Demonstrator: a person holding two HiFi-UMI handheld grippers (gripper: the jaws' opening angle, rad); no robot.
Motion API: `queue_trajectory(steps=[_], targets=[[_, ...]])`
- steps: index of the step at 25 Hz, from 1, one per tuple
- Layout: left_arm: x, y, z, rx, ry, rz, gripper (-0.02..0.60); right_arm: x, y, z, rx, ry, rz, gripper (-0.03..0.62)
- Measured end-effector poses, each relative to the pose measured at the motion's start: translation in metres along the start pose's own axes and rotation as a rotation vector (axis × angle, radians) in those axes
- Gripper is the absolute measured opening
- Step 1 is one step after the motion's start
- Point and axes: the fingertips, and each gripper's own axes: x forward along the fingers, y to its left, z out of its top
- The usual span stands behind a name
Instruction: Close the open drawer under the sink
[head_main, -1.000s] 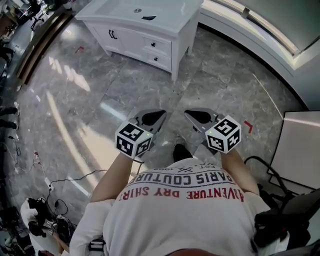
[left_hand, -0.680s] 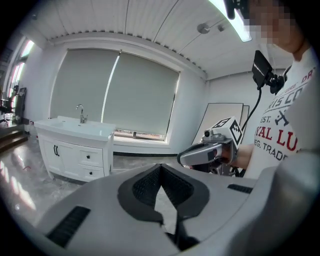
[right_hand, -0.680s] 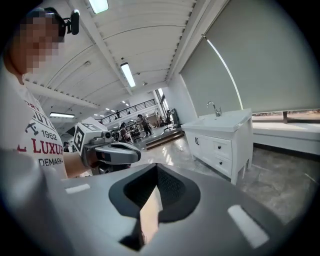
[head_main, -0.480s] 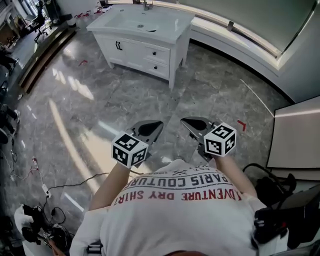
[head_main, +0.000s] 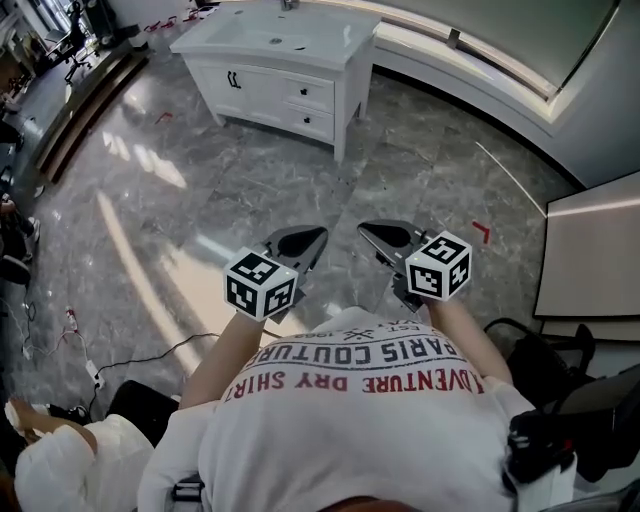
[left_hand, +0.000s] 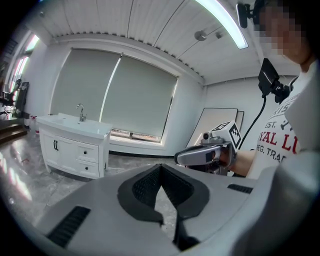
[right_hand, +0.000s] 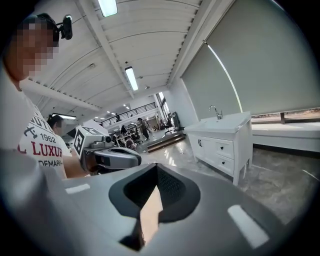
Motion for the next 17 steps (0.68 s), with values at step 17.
queue_trajectory(steps=[17], targets=[[-0.004,-0.026,-0.016,-0.001,-0.006,0.017,0.003,-0.024,0.019,-0.026,-0.067,0.025,-0.006,0.0]])
